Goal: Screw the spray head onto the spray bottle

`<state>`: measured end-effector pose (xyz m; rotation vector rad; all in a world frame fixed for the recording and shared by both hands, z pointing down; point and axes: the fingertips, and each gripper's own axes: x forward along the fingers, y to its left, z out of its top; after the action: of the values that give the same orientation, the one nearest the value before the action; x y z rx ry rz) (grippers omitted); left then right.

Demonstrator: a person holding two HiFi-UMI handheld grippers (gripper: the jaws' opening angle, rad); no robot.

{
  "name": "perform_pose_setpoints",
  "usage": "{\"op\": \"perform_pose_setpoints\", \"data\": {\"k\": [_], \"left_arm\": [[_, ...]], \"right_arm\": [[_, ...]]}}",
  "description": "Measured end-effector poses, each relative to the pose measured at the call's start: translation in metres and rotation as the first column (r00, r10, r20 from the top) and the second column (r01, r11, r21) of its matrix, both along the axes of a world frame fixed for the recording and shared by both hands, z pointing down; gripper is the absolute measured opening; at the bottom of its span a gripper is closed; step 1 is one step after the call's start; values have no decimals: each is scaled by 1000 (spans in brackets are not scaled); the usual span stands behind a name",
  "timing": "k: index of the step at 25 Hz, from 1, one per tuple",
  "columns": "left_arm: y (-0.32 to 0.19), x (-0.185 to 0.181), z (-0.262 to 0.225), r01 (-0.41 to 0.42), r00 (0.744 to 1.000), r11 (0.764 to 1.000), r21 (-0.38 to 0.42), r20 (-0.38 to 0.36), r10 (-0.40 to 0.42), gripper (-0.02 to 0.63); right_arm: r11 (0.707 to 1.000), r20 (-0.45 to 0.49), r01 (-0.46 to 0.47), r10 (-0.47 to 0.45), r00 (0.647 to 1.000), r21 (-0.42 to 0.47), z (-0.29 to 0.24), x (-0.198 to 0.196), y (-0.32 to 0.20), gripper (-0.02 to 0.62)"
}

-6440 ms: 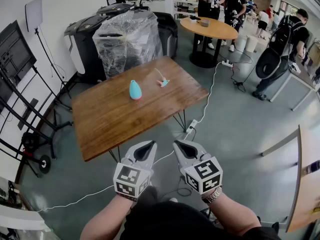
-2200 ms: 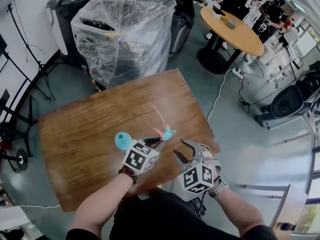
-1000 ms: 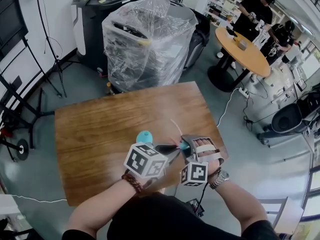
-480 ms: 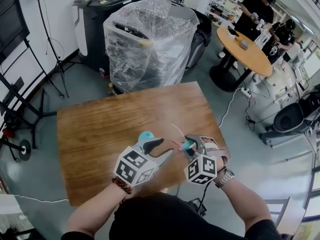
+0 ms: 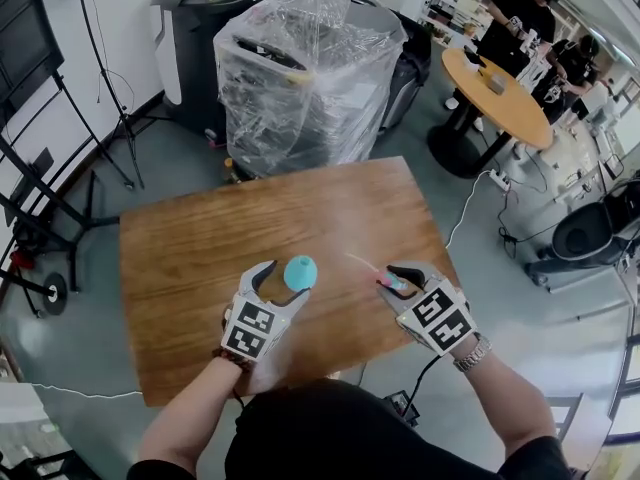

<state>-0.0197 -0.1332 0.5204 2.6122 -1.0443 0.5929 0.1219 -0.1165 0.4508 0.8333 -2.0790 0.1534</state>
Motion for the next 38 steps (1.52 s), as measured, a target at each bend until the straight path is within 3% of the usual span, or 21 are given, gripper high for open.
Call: {"op": "perform_pose_setpoints", "data": {"k": [5,15,19,24,28,33,38], "left_arm": [[-9,7,68,-36,991,995,-97,123,48,425],[-29,31,121,-69,982,986,-151,166,94,440],[-34,35,127,-66,980,989,-136,176,89,434],[-34,40,127,-94,967,988,-119,224,119,403],[-29,35,119,-135,919,989,-66,366,150,400],[-31,25,105,-187,832,982,-10,529,164,399],[-25,22,99,-249,747,968,11,639,185,399]], "right_arm": [[992,148,-70,84,985,-101,-15,-5,3,120],[968,289,-82,151,945,-239,-41,-14,13,120],[961,292,-69,149,945,-267,-47,-14,14,120],[973,234,-20,75,969,-232,-50,-15,14,120],[980,167,52,-19,986,-194,-51,-20,17,120],[975,117,127,-107,987,-183,-53,-31,22,120],[968,118,164,-143,983,-192,-47,-40,27,120]]}}
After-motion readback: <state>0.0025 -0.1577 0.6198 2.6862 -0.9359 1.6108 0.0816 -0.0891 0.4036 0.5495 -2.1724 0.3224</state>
